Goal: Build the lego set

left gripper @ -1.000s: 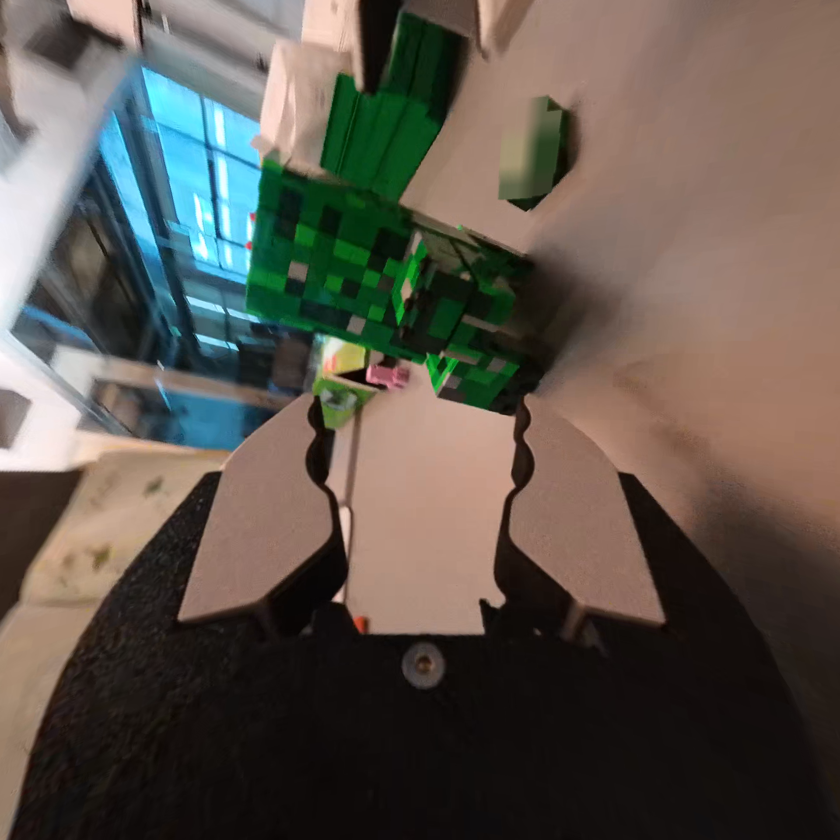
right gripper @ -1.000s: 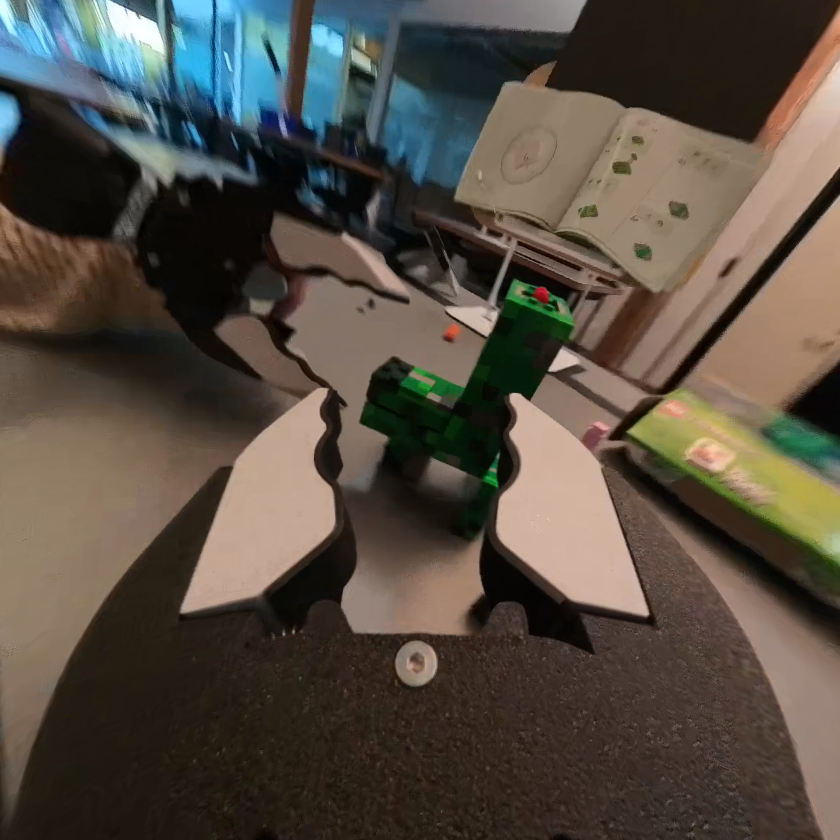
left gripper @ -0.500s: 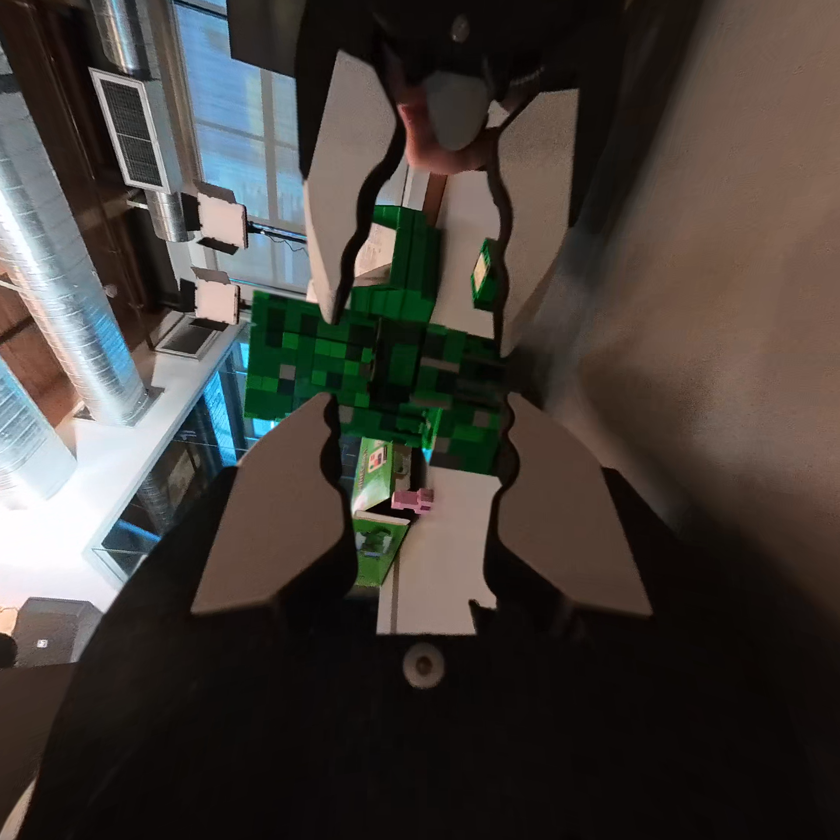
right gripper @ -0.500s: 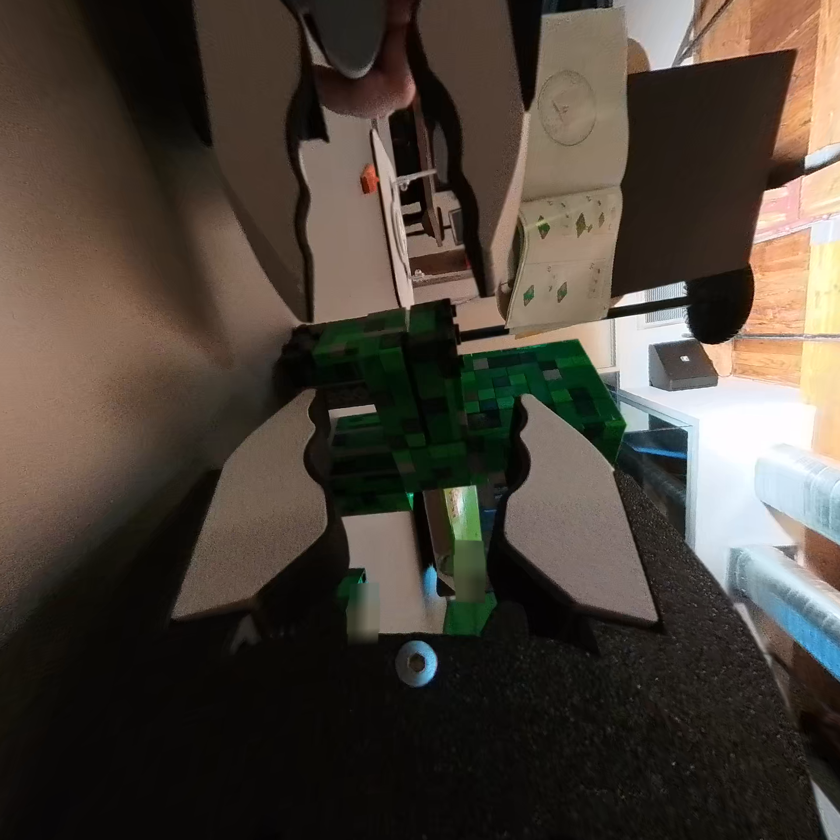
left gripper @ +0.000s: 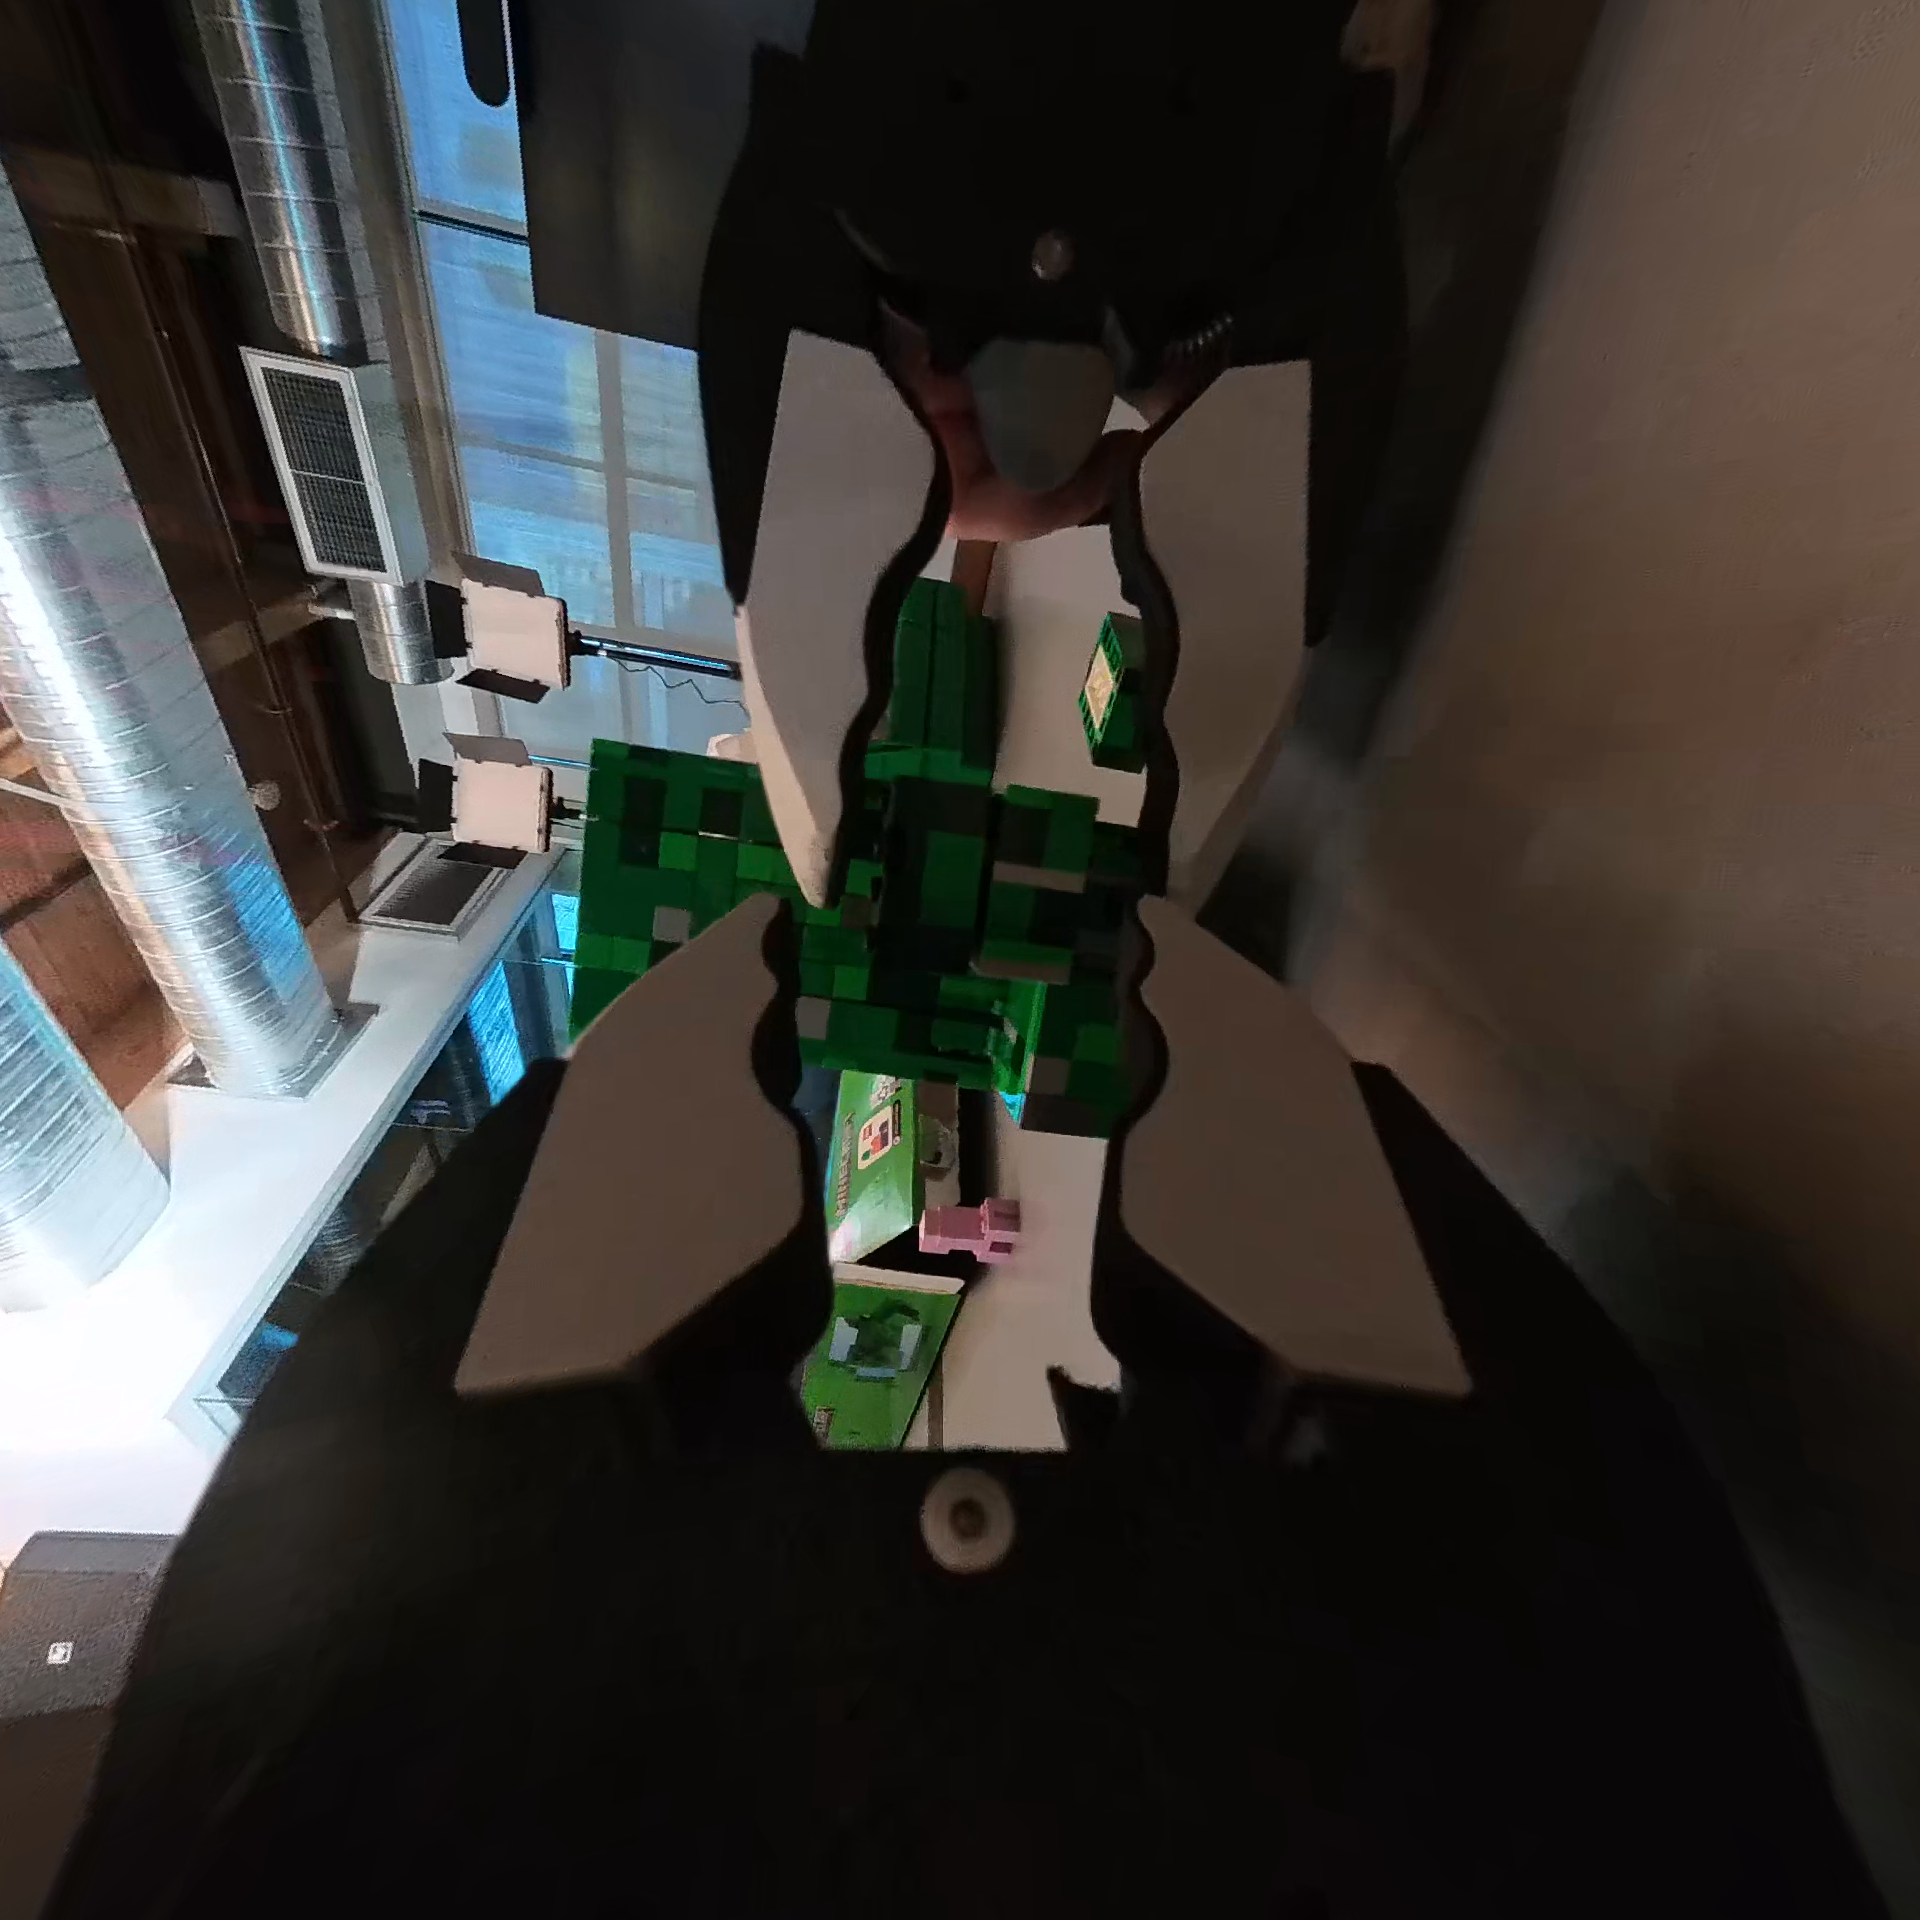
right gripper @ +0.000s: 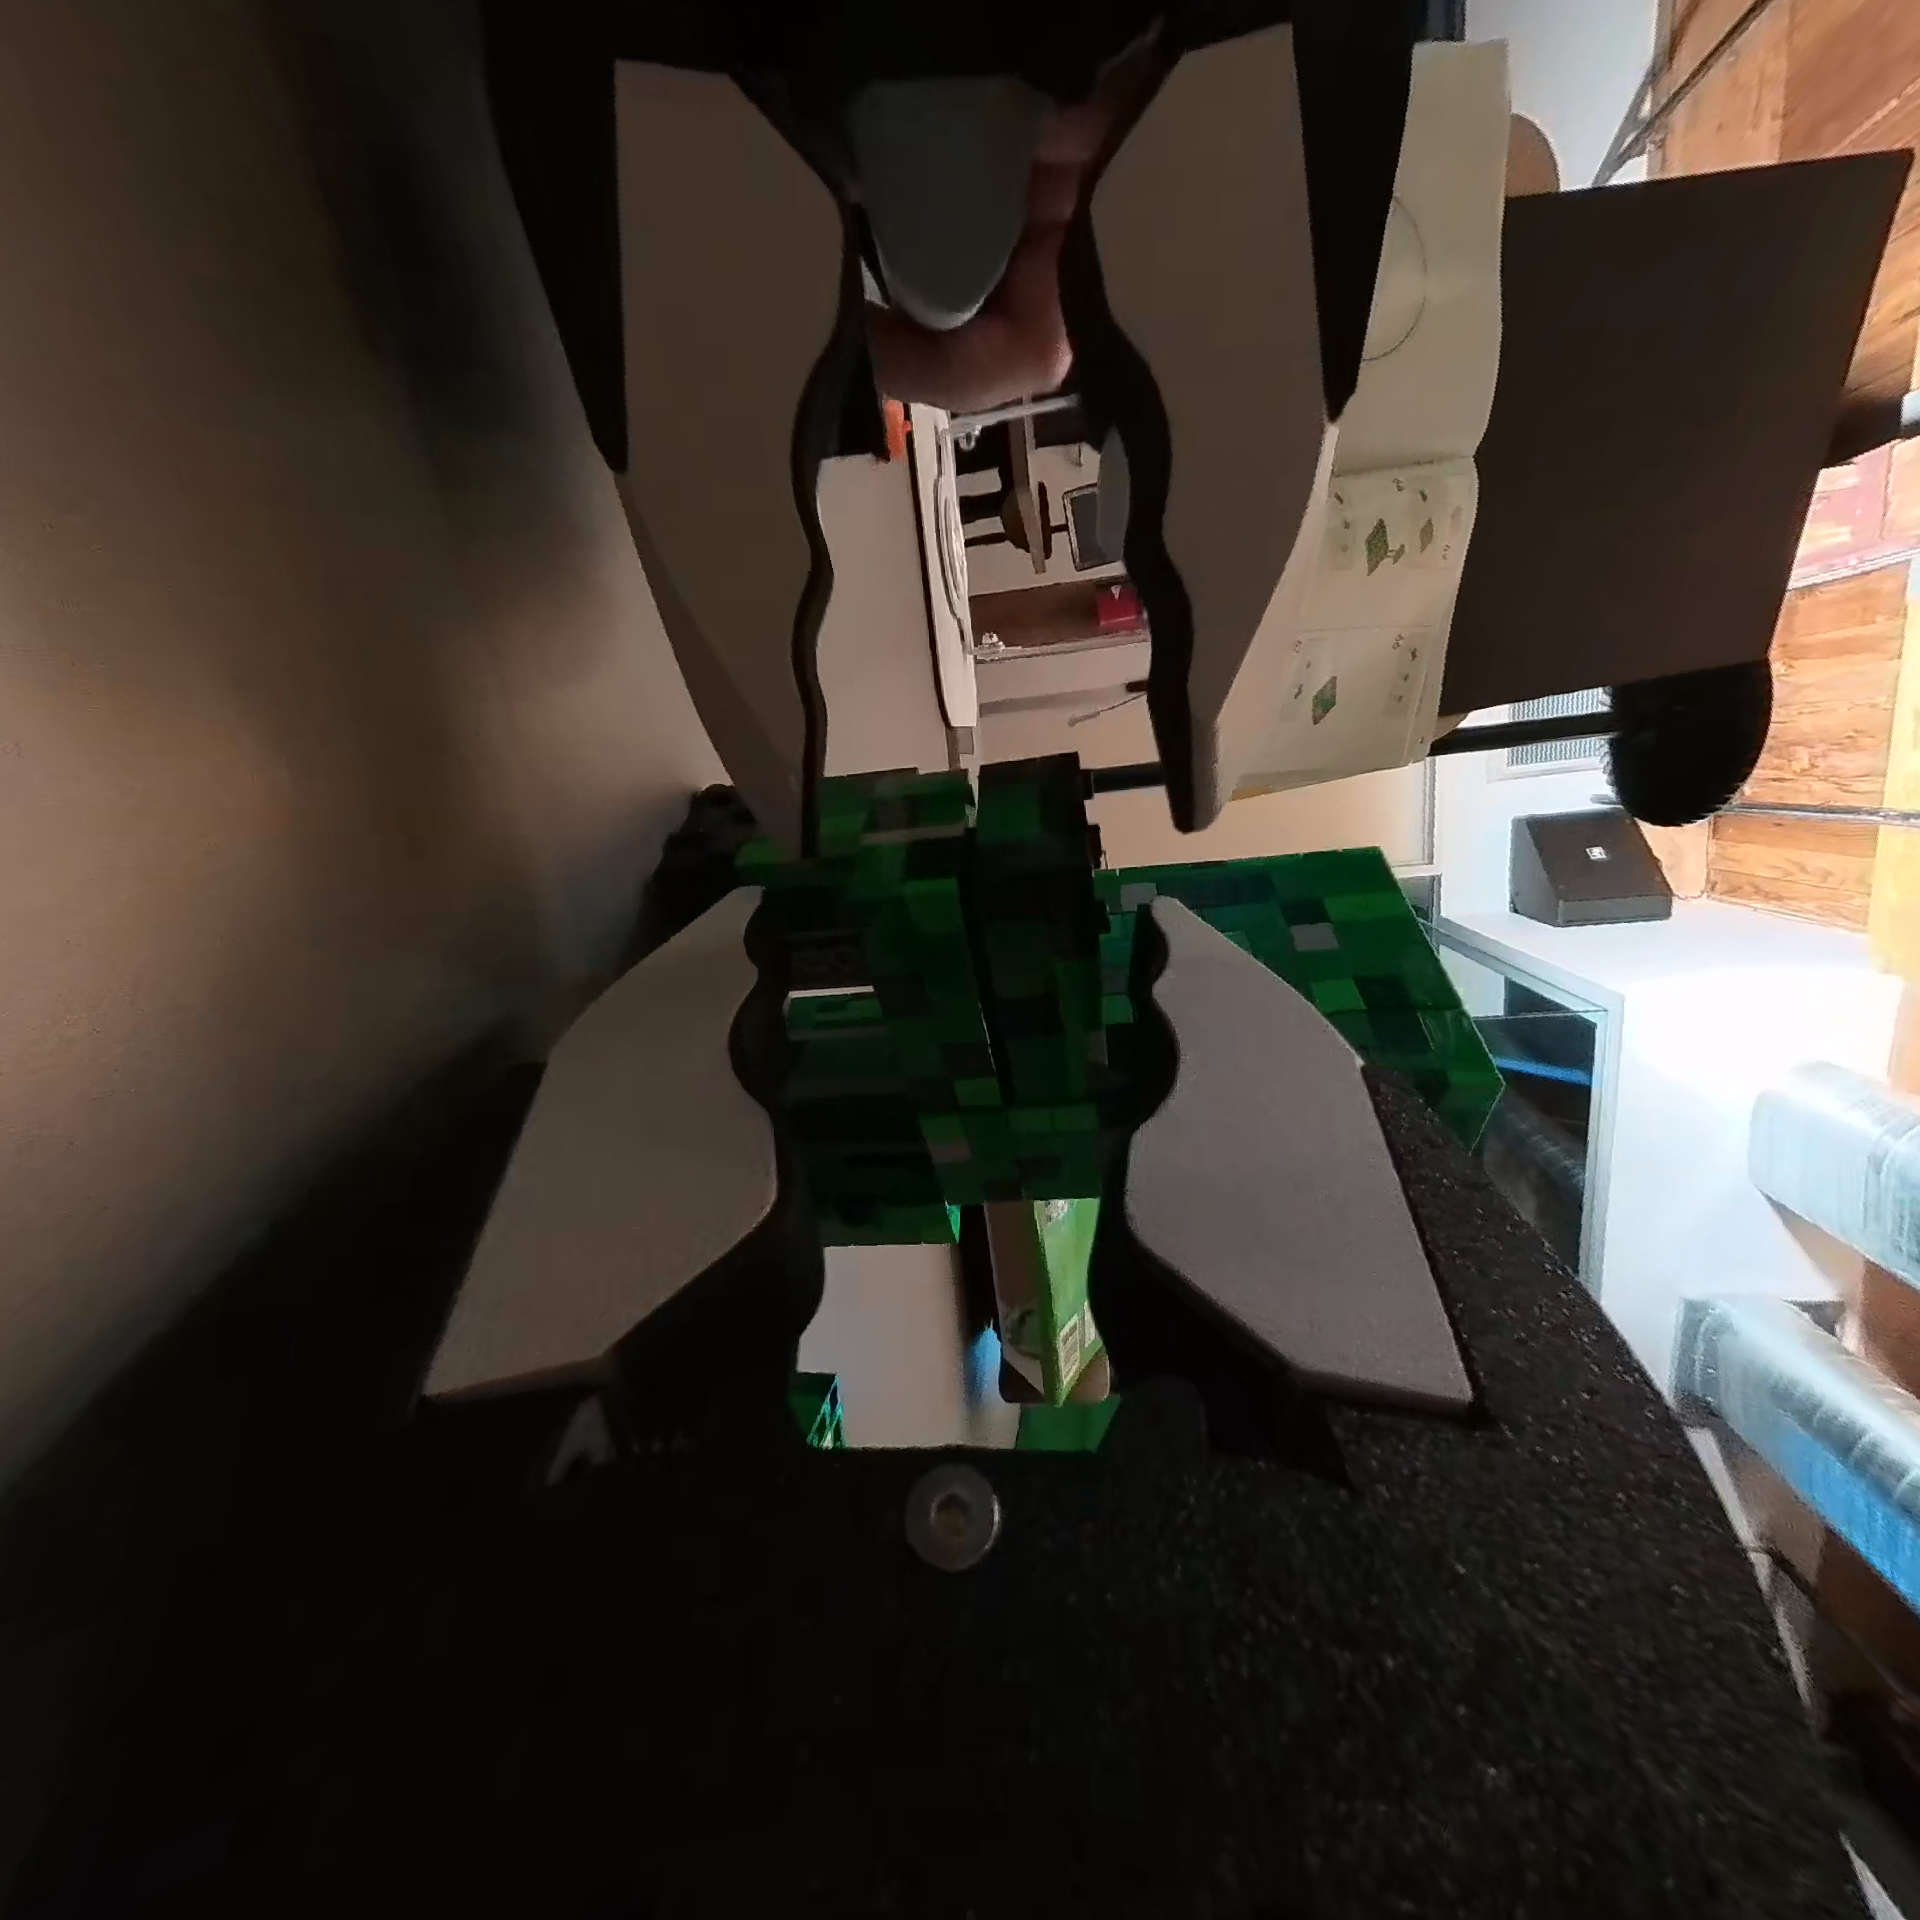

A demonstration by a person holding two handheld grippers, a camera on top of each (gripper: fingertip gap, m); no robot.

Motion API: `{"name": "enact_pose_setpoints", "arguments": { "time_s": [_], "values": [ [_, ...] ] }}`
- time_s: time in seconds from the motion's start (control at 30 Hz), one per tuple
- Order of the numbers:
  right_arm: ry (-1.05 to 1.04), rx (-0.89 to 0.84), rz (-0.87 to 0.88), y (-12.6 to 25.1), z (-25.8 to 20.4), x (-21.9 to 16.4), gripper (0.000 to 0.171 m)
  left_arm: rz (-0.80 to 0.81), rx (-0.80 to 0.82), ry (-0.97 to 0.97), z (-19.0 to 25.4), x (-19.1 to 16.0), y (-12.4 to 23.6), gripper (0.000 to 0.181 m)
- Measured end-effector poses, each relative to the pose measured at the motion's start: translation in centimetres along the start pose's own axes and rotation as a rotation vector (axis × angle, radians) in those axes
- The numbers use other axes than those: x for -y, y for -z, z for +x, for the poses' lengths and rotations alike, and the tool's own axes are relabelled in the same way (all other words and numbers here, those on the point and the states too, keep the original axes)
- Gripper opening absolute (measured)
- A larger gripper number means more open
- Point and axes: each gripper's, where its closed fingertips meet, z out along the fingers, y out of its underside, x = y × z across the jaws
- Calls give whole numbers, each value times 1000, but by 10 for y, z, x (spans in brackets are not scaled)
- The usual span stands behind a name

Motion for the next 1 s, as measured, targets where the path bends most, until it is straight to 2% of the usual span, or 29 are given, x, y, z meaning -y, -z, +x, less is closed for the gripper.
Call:
{"name": "enact_pose_setpoints", "arguments": {
  "time_s": [0.4, 1.0],
  "values": [
    [-37, -16, 3, 1, 5, -2, 45, -35, -19, -36, 3, -2, -6, 40],
    [-15, -9, -1, 2, 6, -2, 42, -61, -33, -27, 2, -2, -5, 36]
  ]
}}
